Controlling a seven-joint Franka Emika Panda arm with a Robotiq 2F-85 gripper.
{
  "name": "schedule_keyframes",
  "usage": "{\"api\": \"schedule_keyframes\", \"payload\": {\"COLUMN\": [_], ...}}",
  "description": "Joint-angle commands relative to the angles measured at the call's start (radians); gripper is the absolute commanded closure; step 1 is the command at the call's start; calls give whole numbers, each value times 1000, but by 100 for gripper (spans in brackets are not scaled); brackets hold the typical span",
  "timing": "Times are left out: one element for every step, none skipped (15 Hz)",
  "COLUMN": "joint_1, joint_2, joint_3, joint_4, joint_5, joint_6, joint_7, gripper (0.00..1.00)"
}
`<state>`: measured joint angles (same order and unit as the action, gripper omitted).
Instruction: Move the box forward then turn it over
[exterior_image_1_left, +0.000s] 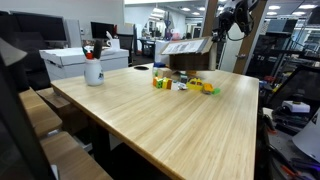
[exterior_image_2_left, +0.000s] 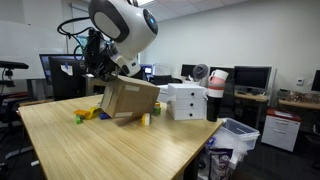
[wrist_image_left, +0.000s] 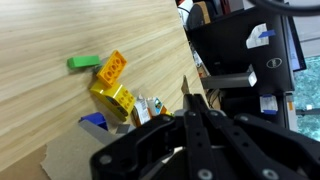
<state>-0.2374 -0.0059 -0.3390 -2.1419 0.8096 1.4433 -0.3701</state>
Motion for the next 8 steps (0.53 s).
{"api": "schedule_keyframes", "payload": {"joint_1": [-52,-65,-76,-95,-104,-109,-114,-117], "joint_2": [91,114,136,178,193,205,214,224], "joint_3": [-7,-9,-11,-15,-14,-13,-14,-14], "joint_4": [60,74,86,109,119,129,133,139], "joint_5": [79,97,113,139,153,163,171,178], "joint_6": [-78,-90,-98,-111,-109,-97,-84,-67], "joint_7": [9,18,23,42,57,81,93,112], "gripper": [98,98,98,98,98,98,98,98]}}
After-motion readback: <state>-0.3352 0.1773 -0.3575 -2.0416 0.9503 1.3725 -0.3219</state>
